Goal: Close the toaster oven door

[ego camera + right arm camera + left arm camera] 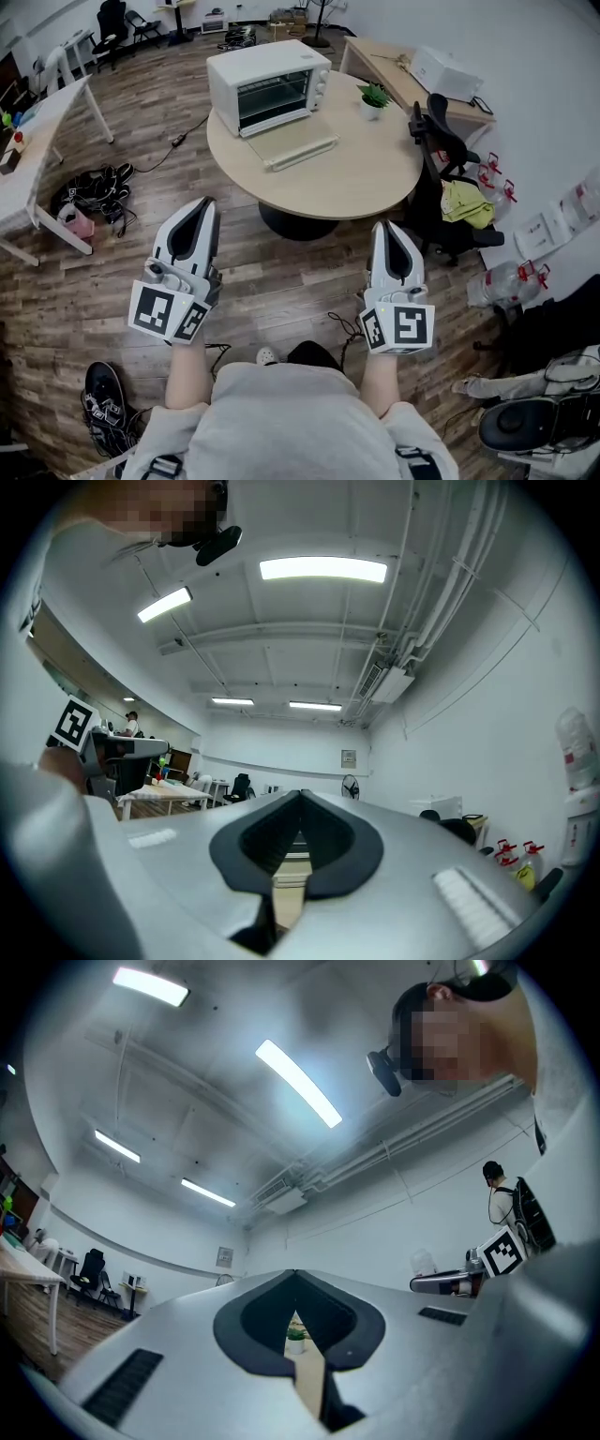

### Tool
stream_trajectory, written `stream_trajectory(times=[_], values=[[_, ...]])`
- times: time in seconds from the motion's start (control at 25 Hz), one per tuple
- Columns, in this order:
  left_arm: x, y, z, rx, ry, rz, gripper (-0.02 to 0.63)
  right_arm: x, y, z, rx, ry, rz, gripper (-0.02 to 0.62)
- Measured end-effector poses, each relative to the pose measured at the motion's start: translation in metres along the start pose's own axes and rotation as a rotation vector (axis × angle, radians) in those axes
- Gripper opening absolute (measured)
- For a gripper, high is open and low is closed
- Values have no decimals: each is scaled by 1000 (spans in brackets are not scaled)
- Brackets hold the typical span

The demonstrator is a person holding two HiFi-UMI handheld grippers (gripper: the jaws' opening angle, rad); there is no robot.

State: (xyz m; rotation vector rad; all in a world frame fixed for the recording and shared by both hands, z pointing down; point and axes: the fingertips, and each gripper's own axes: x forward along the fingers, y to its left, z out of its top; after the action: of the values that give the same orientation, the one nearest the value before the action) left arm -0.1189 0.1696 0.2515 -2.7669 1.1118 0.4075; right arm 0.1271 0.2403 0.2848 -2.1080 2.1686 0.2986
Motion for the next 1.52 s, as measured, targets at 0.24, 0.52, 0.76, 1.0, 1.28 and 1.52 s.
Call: stream_trajectory(times=[0.24, 0.52, 0.76, 1.0, 1.28, 1.52], values=[[10, 19, -11, -24, 2, 6, 8, 20, 2, -10, -2, 21, -3, 12], [43, 46, -30, -33, 8, 28, 8, 69, -8, -23, -7, 26, 26, 12], [93, 68, -42, -20, 3, 41, 8, 126, -29, -32, 2, 7, 51, 12], [141, 84, -49, -2, -3, 58, 8, 179, -55, -38, 23, -10, 73, 12], [189, 99, -58, 17, -9, 90, 8, 232, -80, -46, 24, -21, 113, 12], [225, 102, -64, 35, -14, 104, 8, 266, -103, -50, 33, -36, 139, 12]])
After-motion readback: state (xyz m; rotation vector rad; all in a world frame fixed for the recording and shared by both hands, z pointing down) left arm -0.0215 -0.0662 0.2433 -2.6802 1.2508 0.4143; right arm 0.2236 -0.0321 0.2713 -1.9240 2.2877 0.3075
